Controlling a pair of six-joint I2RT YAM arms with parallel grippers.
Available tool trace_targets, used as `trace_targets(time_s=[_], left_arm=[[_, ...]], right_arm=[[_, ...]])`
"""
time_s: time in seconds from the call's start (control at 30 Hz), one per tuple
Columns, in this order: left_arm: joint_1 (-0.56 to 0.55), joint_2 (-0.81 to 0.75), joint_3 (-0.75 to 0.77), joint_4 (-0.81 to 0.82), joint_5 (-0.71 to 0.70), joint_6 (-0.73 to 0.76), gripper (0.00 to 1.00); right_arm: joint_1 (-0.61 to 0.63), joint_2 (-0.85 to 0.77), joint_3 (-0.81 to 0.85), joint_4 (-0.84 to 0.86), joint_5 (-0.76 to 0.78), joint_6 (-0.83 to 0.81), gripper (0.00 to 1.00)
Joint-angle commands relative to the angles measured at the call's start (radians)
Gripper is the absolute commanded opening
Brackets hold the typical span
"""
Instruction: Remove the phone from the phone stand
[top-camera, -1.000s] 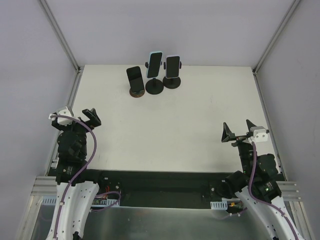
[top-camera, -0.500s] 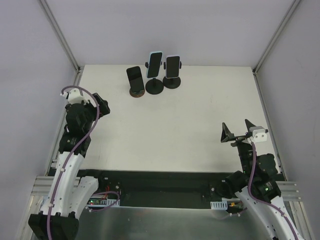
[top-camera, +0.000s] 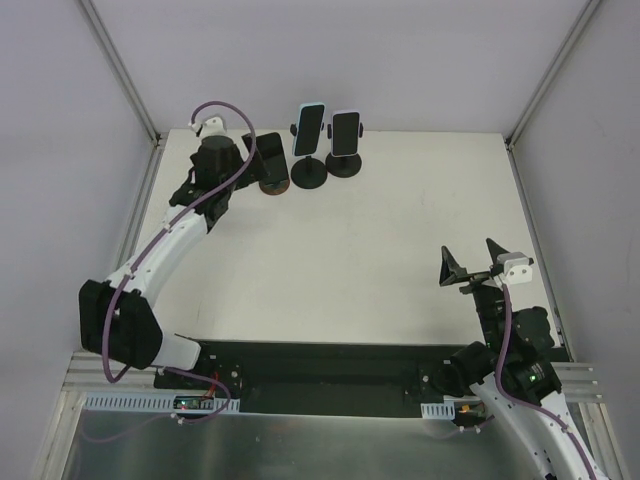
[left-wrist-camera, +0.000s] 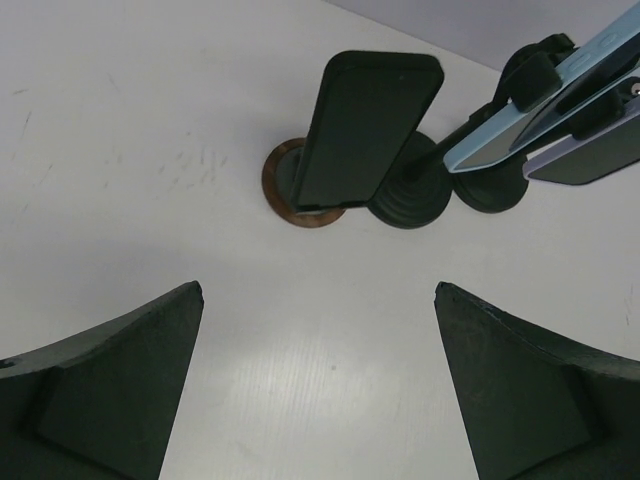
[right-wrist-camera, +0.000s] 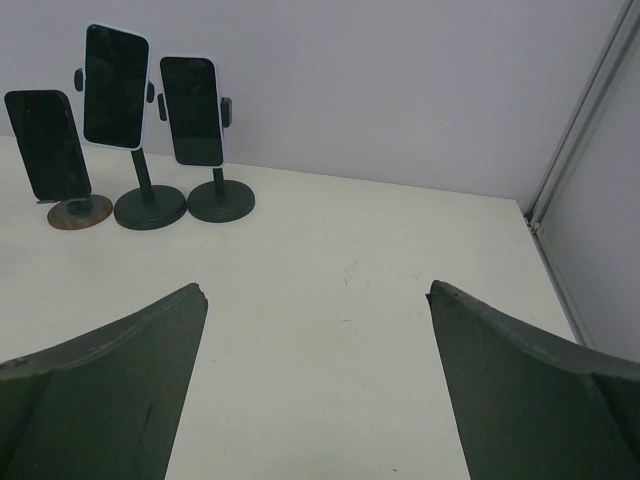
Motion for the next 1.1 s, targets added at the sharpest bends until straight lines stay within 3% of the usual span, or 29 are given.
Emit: trace_targets(time_s=[0.0, 0.4, 0.73, 1.07], left_arm=[[-0.033, 0.122, 0.120, 0.112, -0.103, 0.049, 0.99], [-0.056, 0.443, 0.334, 0.244, -0.138, 0.101, 0.99], [-0.064, 0.535, 0.357, 0.380, -0.143, 0.193, 0.99], [-0.072, 0.610, 0.387, 0.397, -0.152, 0.230, 0.99]], right_arm=[[0.000, -0.193, 0.013, 0.035, -0.014, 0.019, 0.96], [0.008, -0.192, 0.000, 0.041, -0.003, 0.015, 0.96], [0.011, -0.190, -0.006, 0.052, -0.003, 0.010, 0.96], [0.009, -0.186, -0.009, 0.053, 0.006, 0.009, 0.96]])
